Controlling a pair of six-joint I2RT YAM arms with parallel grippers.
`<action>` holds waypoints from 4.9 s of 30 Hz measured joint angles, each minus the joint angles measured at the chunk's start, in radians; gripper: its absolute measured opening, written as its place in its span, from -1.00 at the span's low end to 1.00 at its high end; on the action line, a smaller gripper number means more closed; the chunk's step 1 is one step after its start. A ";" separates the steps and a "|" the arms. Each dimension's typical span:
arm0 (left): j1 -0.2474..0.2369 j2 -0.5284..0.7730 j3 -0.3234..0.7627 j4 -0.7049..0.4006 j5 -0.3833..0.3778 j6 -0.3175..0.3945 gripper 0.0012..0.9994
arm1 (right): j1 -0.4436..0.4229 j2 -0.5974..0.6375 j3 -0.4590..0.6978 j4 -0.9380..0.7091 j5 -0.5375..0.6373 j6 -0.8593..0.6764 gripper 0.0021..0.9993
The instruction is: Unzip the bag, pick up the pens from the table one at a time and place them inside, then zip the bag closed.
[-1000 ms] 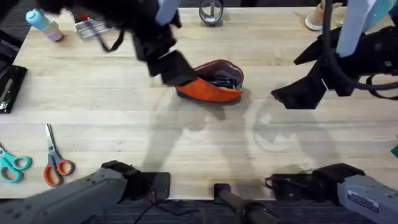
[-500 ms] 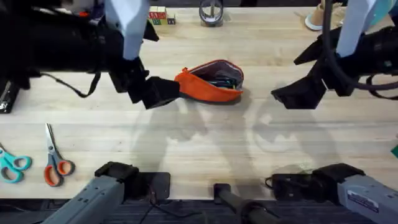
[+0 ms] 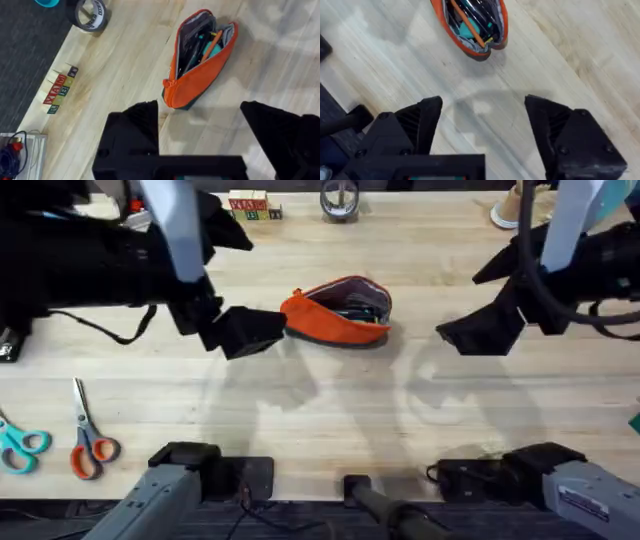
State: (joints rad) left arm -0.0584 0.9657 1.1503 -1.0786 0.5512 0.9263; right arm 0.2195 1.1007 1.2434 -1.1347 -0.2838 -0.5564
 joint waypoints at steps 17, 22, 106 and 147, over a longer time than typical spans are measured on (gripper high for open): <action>0.238 0.165 -0.002 -0.053 0.261 0.285 0.98 | 0.000 0.000 0.000 0.000 0.000 0.000 0.99; 0.271 0.255 -0.002 -0.060 0.310 0.356 0.99 | 0.000 0.000 0.000 0.000 0.000 0.000 0.99; 0.504 0.528 -0.003 -0.129 0.447 0.668 0.99 | 0.000 0.000 0.000 0.028 0.000 0.075 0.99; 0.504 0.528 -0.003 -0.129 0.447 0.668 0.99 | 0.262 0.383 0.349 0.131 0.218 0.475 0.99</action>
State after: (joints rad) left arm 0.4458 1.4933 1.1477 -1.2072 0.9981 1.5948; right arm 0.4820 1.4833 1.5924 -1.0041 -0.0660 -0.0811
